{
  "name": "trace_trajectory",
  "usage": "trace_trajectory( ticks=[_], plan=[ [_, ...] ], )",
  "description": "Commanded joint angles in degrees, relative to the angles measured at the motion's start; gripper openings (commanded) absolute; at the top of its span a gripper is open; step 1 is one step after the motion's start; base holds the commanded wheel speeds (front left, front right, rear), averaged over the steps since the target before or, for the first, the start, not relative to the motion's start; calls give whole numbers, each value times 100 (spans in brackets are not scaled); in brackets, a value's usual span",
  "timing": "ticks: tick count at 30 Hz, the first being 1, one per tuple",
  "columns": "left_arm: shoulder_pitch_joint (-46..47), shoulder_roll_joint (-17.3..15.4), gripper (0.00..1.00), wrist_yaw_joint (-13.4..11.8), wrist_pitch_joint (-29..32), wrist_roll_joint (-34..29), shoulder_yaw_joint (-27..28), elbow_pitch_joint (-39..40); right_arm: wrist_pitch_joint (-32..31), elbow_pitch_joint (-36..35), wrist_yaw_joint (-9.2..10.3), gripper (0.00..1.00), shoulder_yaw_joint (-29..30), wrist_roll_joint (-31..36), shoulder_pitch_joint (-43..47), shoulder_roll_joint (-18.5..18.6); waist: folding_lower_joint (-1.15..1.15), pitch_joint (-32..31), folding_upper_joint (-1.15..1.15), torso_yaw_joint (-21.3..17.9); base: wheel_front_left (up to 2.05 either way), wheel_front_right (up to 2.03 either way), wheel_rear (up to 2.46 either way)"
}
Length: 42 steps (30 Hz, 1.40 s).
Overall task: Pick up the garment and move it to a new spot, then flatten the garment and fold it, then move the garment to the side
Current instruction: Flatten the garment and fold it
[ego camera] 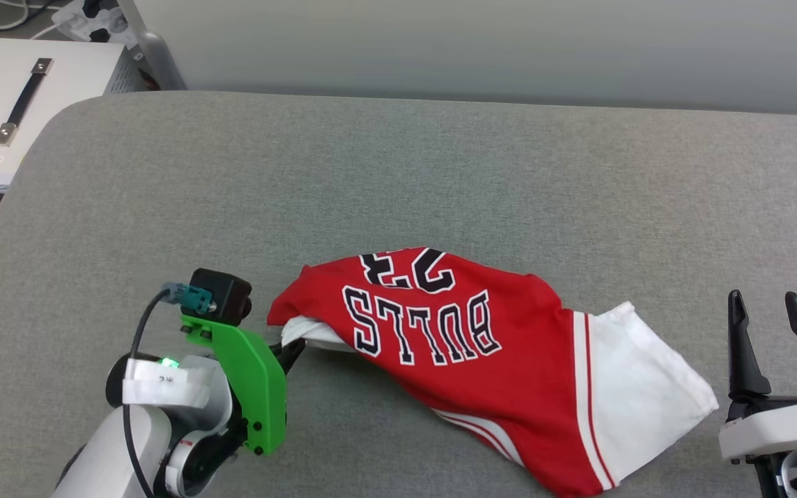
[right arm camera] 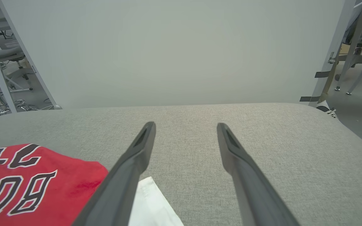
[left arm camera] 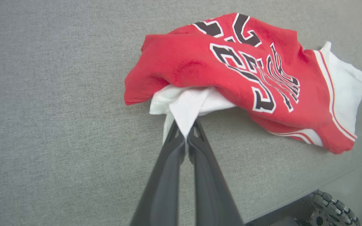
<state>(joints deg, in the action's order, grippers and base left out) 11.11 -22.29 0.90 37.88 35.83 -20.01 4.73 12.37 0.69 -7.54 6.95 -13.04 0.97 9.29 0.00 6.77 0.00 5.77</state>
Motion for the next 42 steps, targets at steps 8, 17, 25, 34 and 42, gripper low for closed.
trace_trajectory(
  ticks=[8,17,25,34,42],
  plan=[
    [-192,-65,0,84,250,425,35,-199,-19,111,5,100,-56,-40,-22,-50,0,8,0,85,0,0,0],
    [-190,149,0,280,-256,362,-121,-1243,-407,297,5,100,-338,-119,-64,124,0,44,0,49,0,0,0],
    [-137,312,0,321,-520,304,-232,-1378,-2173,454,5,100,-1109,-354,-264,892,0,137,0,216,0,0,0],
    [-29,337,0,344,-555,258,-330,-1202,-4208,702,5,100,-1729,-982,-875,1447,0,259,0,436,0,0,0],
    [23,305,0,329,-576,248,-334,-1027,-4714,1137,5,78,-2054,-1126,-1097,1550,0,416,0,532,0,0,0]
  ],
)
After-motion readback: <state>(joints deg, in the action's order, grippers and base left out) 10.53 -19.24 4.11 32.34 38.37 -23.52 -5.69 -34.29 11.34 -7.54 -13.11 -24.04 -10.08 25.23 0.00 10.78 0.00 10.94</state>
